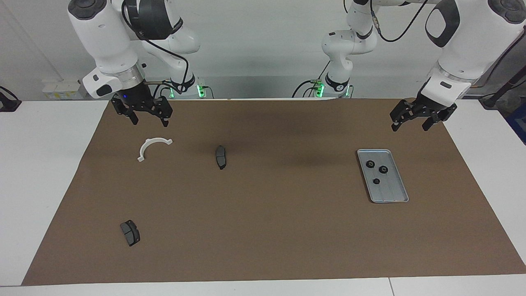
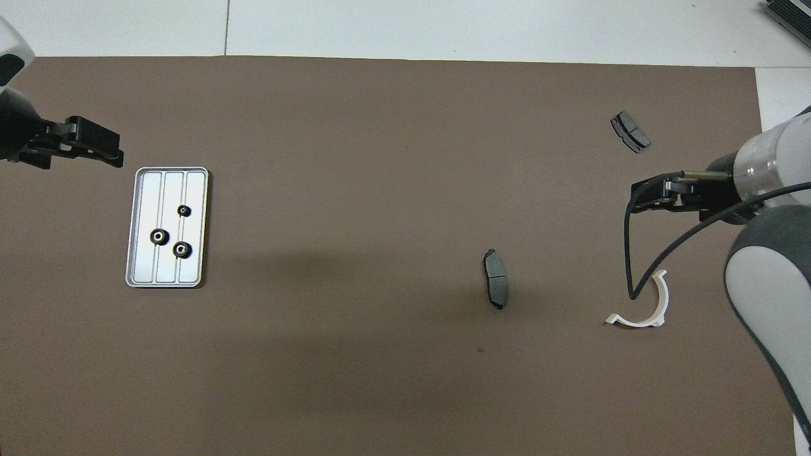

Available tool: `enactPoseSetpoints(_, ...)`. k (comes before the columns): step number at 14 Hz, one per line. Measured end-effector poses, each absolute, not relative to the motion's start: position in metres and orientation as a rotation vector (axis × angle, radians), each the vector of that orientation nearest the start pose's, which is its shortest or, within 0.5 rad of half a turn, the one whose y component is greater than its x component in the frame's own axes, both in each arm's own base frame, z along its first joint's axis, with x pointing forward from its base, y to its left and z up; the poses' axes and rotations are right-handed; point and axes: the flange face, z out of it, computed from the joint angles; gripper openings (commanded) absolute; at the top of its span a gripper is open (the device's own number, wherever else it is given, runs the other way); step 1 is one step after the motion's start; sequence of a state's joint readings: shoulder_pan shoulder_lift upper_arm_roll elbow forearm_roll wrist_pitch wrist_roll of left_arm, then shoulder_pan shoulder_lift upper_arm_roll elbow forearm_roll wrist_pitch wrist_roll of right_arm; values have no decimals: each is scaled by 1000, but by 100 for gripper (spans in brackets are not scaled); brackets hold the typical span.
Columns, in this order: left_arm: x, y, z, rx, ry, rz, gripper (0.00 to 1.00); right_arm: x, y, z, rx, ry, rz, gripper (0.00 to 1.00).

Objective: Place bearing gear from tray to pile
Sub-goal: 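Move the left gripper over the bearings in the metal tray, then grasp a black bearing in the tray with the left gripper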

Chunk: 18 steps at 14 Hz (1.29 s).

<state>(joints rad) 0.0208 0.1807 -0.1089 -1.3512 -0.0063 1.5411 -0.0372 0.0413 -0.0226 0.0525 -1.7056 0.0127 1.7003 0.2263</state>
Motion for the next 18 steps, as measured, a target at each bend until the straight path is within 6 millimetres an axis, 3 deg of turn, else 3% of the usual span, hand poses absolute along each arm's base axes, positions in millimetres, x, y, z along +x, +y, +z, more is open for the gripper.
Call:
enactPoseSetpoints(4,605,-46,619,-3167,74,-11,100,553,56,584,-3122,201,-24,100)
enactPoseSetpoints(7,606,-38,599,-3165,46,-56,100,553,56,584,-3123,195,-24,100)
enactPoseSetpoints(10,593,-20,537,-3157,-7,-79,100,553,55,584,-3126,149,-24,100)
enactPoseSetpoints(13,580,-15,474,-3154,-24,-49,100,553,54,584,-3127,144,-24,100)
enactPoseSetpoints(18,558,-11,388,-3153,-107,-111,84,554,50,584,-3125,157,-24,100)
